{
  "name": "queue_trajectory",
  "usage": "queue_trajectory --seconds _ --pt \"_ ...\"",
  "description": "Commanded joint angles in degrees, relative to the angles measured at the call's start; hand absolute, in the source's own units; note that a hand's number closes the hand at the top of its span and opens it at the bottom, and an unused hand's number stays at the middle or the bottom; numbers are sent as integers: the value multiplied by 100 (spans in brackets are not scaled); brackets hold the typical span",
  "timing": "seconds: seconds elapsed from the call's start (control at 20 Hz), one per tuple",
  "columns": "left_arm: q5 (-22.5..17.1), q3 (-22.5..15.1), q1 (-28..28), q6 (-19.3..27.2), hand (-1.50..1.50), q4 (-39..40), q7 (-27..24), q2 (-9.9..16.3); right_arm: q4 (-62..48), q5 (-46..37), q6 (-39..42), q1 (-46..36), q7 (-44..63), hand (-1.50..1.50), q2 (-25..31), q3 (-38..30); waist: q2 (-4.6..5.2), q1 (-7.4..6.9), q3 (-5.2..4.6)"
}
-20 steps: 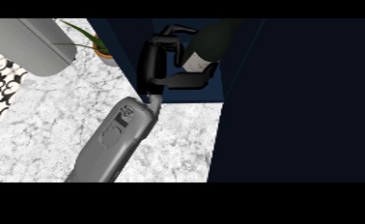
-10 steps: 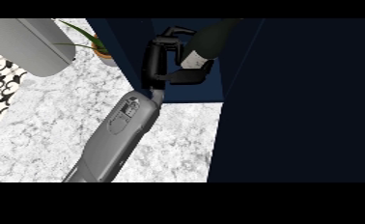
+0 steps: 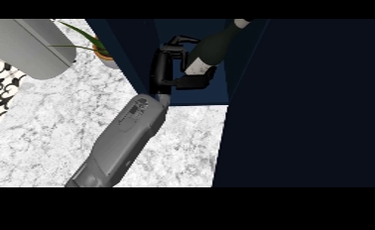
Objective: Pick up the wine, place it into the cabinet and close the cabinet
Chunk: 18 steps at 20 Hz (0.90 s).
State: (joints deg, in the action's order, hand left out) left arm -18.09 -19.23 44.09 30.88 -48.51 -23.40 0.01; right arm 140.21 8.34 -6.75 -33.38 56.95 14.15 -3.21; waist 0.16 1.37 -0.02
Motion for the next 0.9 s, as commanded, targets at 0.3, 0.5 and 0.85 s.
queue_trajectory --seconds 0.3,0.5,0.85 --pt "-270 -545 151 380 150 979 -600 -1 243 694 -90 -573 666 -150 213 -318 -10 46 -4" --pt "-585 -68 111 81 150 1759 -1596 -1 553 350 -38 35 369 -150 -63 49 25 119 -7" --pt "-1210 110 712 26 150 2278 -1762 -1 -109 322 -78 -526 162 -150 -89 51 45 149 -10"
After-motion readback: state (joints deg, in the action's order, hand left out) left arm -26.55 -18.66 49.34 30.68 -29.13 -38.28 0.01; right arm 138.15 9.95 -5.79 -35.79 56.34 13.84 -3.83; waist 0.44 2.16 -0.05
